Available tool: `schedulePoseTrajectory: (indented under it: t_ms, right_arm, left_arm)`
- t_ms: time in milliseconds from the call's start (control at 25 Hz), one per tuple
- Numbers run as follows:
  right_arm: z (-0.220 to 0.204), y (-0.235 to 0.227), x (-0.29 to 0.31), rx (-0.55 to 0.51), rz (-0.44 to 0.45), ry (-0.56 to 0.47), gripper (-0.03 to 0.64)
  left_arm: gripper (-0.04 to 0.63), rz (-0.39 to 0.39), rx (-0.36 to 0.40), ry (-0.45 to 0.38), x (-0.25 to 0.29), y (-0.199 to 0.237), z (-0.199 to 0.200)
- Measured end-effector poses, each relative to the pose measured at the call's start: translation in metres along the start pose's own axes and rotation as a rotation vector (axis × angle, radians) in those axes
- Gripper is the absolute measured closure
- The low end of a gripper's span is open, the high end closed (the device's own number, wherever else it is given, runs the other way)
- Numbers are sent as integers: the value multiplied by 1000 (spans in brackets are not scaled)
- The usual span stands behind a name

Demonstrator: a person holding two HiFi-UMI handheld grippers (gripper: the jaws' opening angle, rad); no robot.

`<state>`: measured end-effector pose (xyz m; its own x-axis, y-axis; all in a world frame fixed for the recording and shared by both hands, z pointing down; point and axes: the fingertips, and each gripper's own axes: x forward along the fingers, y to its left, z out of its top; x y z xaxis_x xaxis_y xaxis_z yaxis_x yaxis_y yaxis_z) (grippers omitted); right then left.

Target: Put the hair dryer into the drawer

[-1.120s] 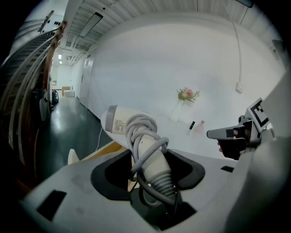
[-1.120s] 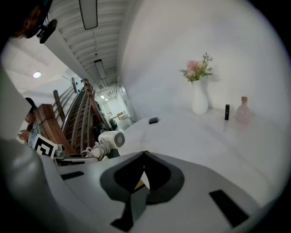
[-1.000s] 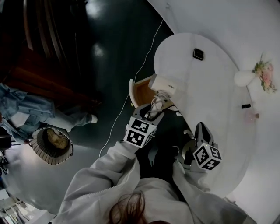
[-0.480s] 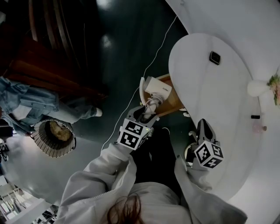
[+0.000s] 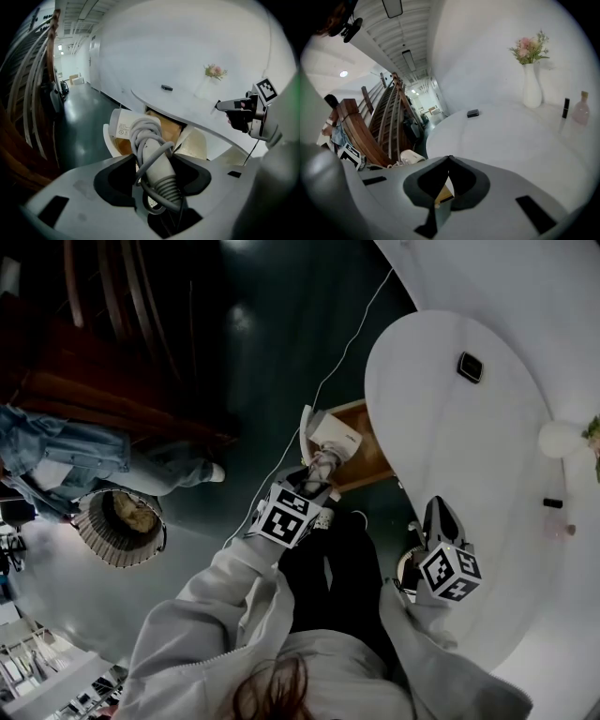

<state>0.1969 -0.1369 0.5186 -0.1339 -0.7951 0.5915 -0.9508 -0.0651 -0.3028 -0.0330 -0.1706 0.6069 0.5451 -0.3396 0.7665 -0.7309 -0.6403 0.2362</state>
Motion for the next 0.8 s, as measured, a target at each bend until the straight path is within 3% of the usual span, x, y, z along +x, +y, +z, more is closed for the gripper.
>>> schedulePoseTrajectory:
  t_ms: [800]
  right_arm:
    - [-4, -3, 3, 25, 17, 19, 568]
  left_arm:
    - [364, -104, 176, 242, 60, -2, 12]
